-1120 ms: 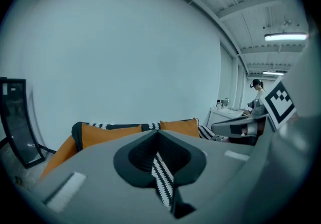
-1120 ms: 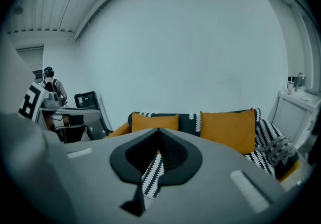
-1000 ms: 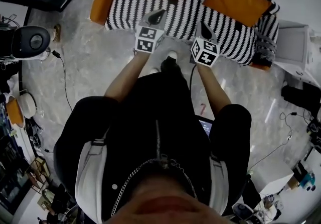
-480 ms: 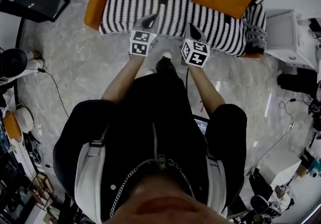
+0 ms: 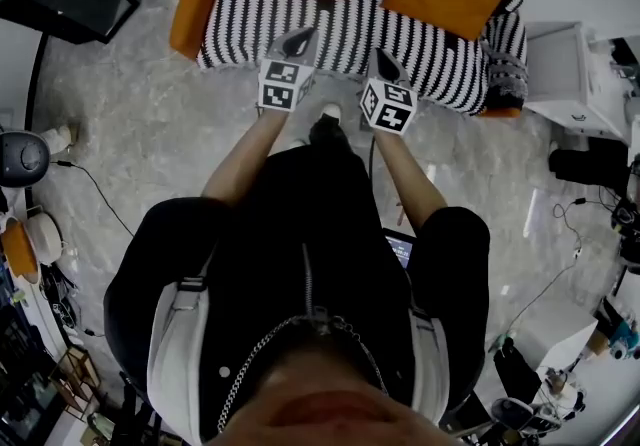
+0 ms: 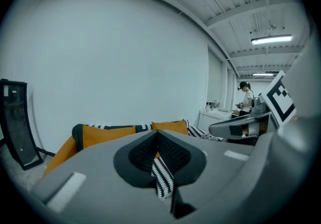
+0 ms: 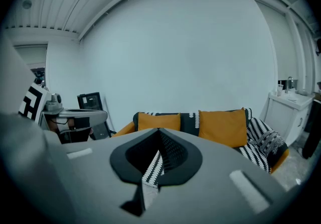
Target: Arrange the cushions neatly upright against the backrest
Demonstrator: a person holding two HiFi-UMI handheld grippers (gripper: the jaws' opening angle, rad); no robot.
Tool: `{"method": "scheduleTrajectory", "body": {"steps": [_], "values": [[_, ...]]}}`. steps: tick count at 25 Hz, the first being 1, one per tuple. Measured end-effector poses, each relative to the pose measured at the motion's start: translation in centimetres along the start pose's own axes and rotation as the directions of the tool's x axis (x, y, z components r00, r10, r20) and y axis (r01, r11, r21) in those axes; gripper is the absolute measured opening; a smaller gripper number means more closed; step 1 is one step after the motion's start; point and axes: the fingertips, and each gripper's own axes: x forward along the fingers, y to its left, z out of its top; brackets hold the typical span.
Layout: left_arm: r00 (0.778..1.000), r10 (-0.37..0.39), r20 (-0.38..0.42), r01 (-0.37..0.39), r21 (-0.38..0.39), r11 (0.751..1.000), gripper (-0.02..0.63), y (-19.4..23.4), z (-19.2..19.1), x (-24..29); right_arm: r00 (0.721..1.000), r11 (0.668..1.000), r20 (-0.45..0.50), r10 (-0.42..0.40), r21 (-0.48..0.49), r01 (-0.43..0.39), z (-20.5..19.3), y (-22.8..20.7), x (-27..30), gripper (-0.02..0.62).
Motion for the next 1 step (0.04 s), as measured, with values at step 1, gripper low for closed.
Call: {"method": "scheduleTrajectory", "body": {"steps": [1], "values": [[1.0, -0.001, 0.002, 0.001, 0.001, 1.0, 0.009, 0.0, 0.14, -0.04, 1.0, 1.0, 0.001, -0.001, 0.0, 0.001, 0.0, 0.04, 0.03, 0.002]]}}
